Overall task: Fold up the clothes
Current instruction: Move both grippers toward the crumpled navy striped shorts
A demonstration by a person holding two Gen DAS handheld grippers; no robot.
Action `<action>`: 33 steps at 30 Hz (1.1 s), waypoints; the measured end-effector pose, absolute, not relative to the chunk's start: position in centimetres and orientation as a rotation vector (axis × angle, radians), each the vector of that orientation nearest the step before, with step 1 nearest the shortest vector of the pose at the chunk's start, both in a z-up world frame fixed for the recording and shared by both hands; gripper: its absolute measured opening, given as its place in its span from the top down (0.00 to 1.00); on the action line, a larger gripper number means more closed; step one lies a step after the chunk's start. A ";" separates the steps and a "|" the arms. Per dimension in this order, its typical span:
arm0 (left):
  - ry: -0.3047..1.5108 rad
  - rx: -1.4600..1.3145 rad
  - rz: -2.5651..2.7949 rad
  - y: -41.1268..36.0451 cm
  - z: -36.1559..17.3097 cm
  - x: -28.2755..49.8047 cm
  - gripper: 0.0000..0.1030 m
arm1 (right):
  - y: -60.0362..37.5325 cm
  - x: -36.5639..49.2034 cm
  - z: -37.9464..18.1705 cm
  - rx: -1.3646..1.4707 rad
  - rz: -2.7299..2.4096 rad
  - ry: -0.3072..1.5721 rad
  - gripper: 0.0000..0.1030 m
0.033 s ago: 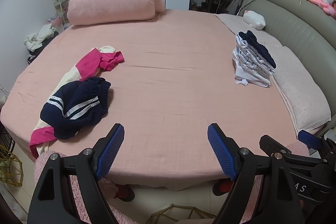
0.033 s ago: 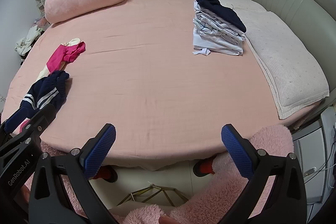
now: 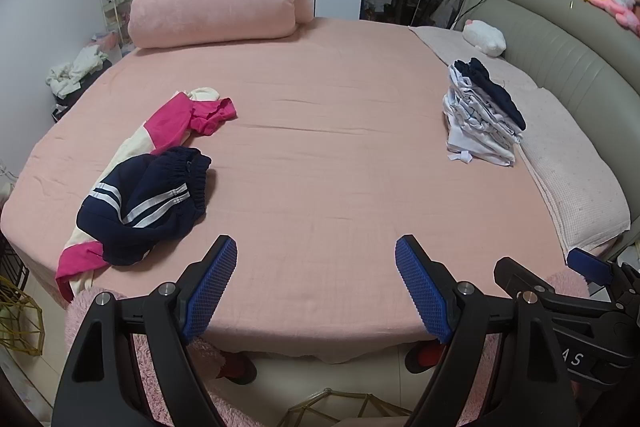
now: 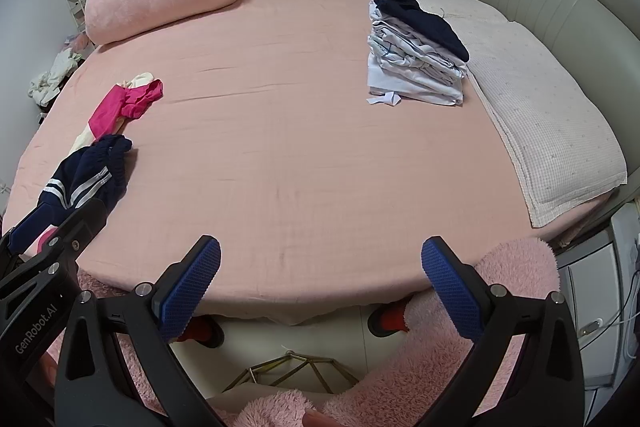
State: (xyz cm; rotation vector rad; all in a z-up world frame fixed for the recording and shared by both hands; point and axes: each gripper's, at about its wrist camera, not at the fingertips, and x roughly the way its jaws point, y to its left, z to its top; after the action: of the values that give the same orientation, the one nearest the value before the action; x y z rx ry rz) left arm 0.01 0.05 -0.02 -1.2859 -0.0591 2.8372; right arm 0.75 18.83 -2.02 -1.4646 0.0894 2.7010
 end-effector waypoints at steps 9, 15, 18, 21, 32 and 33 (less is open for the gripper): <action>-0.058 -1.285 2.846 0.4 -0.2 0.1 0.19 | 19.0 0.9 -2.1 -1.462 2.701 0.085 0.01; -0.048 -1.281 2.846 0.3 0.0 0.3 0.19 | 19.0 1.0 -2.2 -1.469 2.701 0.096 0.01; -0.046 -1.286 2.849 0.3 -0.1 0.3 0.19 | 18.8 0.9 -2.3 -1.478 2.697 0.100 0.01; -0.042 -1.277 2.858 -0.3 -0.1 -0.1 0.19 | 18.4 0.6 -2.4 -1.486 2.701 0.092 0.01; -0.082 -1.205 3.013 -7.4 1.2 -3.5 0.19 | 11.1 -4.7 -0.4 -1.402 2.887 -0.160 0.01; -0.101 -1.193 3.023 -8.6 1.2 -3.8 0.19 | 10.1 -5.4 -0.5 -1.397 2.907 -0.196 0.01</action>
State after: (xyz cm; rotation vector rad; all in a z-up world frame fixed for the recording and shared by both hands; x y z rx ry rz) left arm -3.78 -8.55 1.19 -1.1933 -0.1012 3.0225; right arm -5.45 10.06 -0.46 -1.3967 -0.1964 2.9065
